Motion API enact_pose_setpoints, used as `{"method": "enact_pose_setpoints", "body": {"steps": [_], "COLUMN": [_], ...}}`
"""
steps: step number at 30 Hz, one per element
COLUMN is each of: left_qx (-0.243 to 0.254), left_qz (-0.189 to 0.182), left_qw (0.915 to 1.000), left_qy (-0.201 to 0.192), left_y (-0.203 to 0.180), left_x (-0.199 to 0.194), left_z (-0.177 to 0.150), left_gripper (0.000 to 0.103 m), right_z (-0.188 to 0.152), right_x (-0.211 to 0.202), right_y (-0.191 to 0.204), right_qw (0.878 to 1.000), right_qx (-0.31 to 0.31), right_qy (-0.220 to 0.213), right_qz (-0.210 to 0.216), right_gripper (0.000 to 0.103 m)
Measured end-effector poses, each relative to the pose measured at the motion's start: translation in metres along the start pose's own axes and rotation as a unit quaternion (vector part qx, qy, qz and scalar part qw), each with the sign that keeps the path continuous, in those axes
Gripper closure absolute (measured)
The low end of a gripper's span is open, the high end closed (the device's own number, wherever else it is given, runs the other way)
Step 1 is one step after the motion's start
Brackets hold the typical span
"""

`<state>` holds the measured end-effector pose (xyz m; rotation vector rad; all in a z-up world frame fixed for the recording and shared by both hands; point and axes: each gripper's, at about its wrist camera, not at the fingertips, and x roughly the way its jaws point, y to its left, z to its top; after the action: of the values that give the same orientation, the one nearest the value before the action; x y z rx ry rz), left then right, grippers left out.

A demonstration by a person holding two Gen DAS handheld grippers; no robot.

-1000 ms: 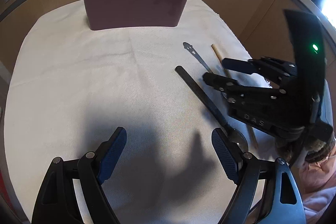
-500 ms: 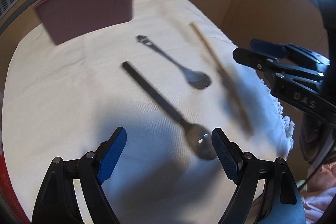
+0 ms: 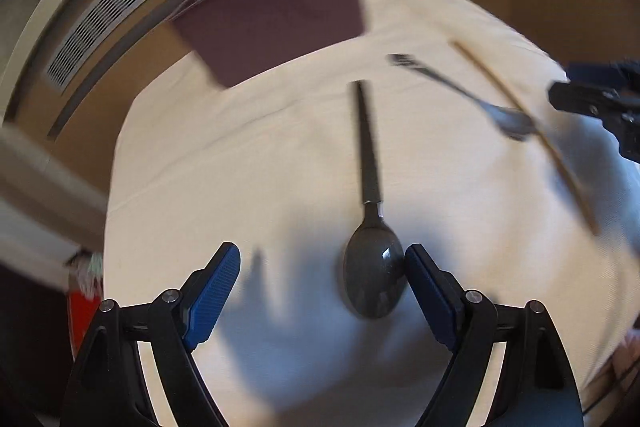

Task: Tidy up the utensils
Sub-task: 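Grasp a dark metal spoon with the left tool while the right tool grasps the other chopstick, then lower the spoon and chopstick into the maroon holder and open both tools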

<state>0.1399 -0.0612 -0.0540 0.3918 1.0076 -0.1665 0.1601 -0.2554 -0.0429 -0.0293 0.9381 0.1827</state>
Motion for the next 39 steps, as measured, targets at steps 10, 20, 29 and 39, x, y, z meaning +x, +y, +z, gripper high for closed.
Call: {"method": "enact_pose_setpoints", "body": {"steps": [10,20,29,39], "left_qx": [-0.063,0.040,0.010,-0.119], "left_qz": [-0.195,-0.167,-0.188,-0.204], "left_qw": [0.9786,0.9806,0.9811,0.9626], "left_qy": [0.009,0.094,0.045,-0.133], "left_y": [0.034,0.002,0.009,0.061], "left_x": [0.000,0.048,0.013,-0.082], "left_z": [0.017,0.091,0.067,0.035], "left_gripper": [0.043,0.085,0.091,0.091], "right_z": [0.022,0.021,0.022,0.031], "right_x": [0.041,0.005,-0.030,-0.077], "right_y": [0.018,-0.004,0.001,0.012], "right_qw": [0.999,0.999,0.996,0.992], "right_qx": [-0.002,0.022,0.032,0.031], "right_qy": [0.046,0.006,-0.053,-0.109], "right_qz": [-0.005,0.036,0.057,0.054], "right_gripper": [0.098,0.097,0.098,0.098]}}
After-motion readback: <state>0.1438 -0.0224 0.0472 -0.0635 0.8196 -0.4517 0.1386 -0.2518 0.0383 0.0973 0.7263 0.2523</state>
